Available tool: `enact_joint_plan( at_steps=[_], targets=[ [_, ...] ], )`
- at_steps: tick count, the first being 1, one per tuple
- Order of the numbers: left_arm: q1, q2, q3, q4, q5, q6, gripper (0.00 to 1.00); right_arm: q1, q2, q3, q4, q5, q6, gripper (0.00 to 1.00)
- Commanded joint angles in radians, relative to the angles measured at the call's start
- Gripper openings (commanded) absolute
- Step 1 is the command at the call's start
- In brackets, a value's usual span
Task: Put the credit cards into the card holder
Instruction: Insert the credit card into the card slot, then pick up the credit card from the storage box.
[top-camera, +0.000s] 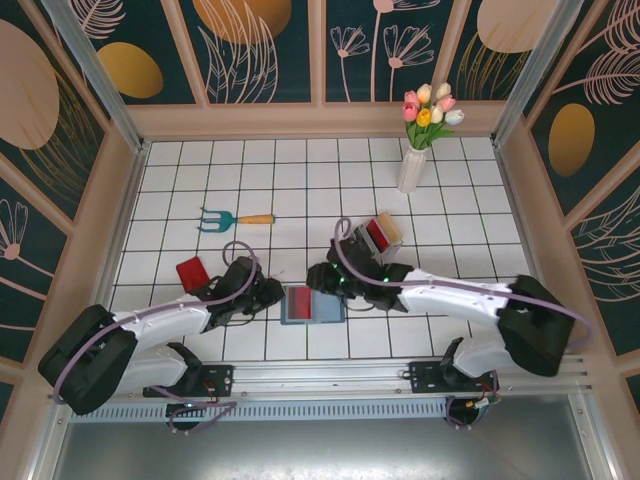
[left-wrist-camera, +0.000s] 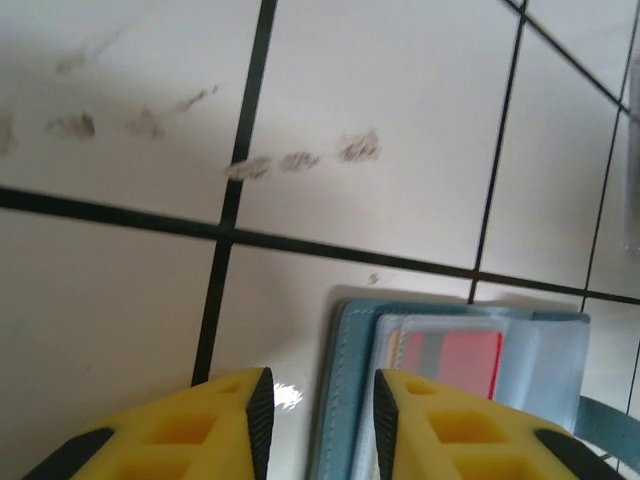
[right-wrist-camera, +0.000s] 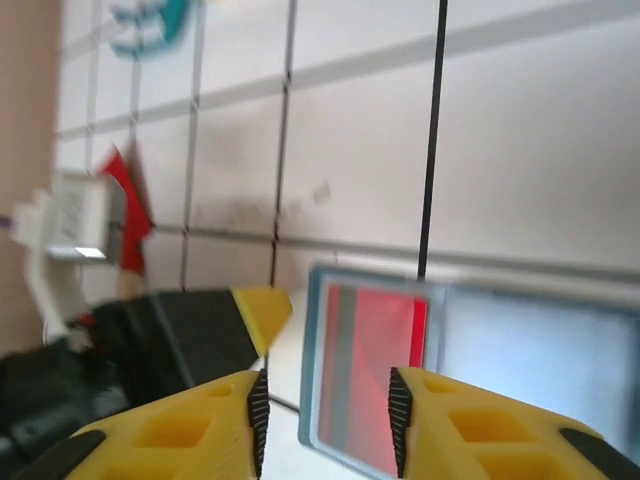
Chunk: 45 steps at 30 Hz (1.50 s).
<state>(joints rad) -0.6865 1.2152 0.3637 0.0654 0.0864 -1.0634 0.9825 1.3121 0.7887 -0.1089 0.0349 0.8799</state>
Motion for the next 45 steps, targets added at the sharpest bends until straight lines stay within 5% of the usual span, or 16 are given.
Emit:
enact_joint_plan(
  at_steps=[1, 12, 20, 45],
  targets=[
    [-0.004, -0.001, 0.095, -0.052, -0.048, 0.054, 0.39, -0.113, -0.067, 0.068, -0.241, 0.172, -0.195, 0.46],
    [-0.012, 0.320, 0.382, 0.070, 0.128, 0.092, 0.54, -0.421, 0.042, 0.184, -0.396, 0.161, -0.534, 0.52],
    [-0.028, 0.455, 0.484, 0.121, 0.180, 0.070, 0.60, -0.410, 0.222, 0.283, -0.394, 0.077, -0.602, 0.46],
    [-0.028, 0.492, 0.465, 0.174, 0.184, 0.019, 0.63, -0.290, 0.472, 0.389, -0.463, 0.403, -0.664, 0.44]
  ],
)
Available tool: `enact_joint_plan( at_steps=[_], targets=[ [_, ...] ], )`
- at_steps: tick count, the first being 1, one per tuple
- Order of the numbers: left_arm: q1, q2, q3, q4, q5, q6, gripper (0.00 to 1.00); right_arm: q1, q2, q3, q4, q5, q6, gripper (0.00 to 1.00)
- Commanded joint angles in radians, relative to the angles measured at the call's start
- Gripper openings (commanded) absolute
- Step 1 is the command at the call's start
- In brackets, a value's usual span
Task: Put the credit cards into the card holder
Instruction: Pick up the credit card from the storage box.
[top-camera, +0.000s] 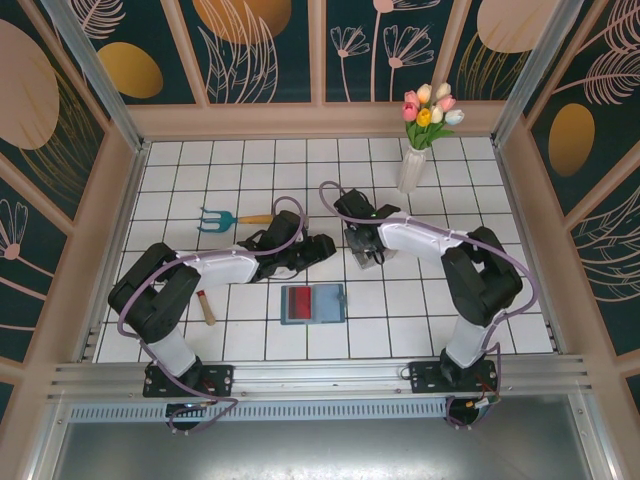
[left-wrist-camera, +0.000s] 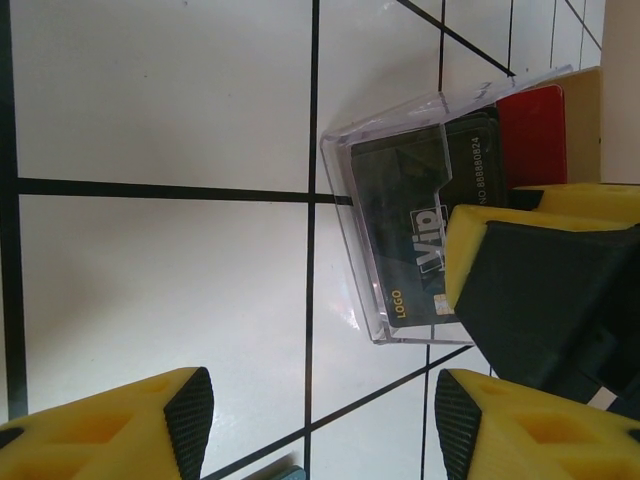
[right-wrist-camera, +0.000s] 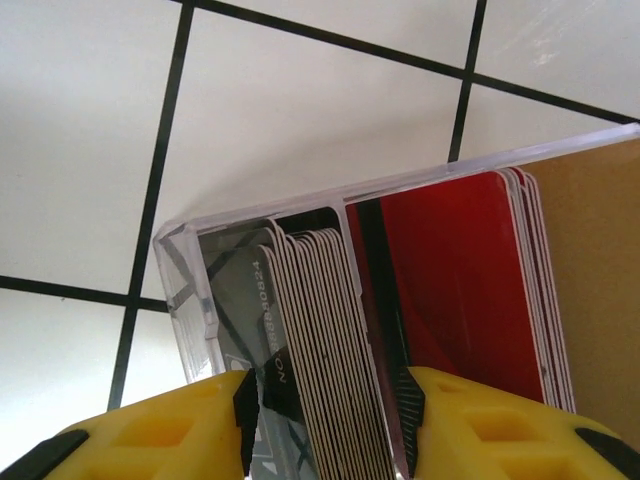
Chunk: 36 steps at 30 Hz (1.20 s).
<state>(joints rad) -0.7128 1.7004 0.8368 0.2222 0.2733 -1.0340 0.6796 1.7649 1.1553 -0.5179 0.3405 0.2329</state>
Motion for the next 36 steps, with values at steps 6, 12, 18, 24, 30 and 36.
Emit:
enact_joint_plan(
  at_steps=[6, 12, 18, 24, 30, 36],
  targets=[
    [-0.002, 0.008, -0.010, 0.012, -0.005, -0.010, 0.62, 0.020, -0.005, 0.044, -0.074, 0.148, -0.029, 0.43],
    [-0.001, 0.004, -0.011, 0.009, -0.007, -0.011, 0.62, 0.020, -0.013, 0.052, -0.083, 0.163, -0.037, 0.38],
    [-0.002, 0.000, -0.013, 0.004, -0.008, -0.010, 0.62, 0.020, -0.021, 0.050, -0.085, 0.156, -0.031, 0.33],
    [-0.002, -0.007, -0.019, 0.002, -0.011, -0.011, 0.62, 0.020, -0.034, 0.053, -0.089, 0.167, -0.037, 0.30],
    [-0.002, -0.011, -0.018, 0.002, -0.010, -0.011, 0.62, 0.020, -0.040, 0.055, -0.094, 0.175, -0.038, 0.23],
    [-0.002, -0.012, -0.019, 0.002, -0.011, -0.010, 0.62, 0.020, -0.048, 0.055, -0.101, 0.181, -0.033, 0.18]
  ],
)
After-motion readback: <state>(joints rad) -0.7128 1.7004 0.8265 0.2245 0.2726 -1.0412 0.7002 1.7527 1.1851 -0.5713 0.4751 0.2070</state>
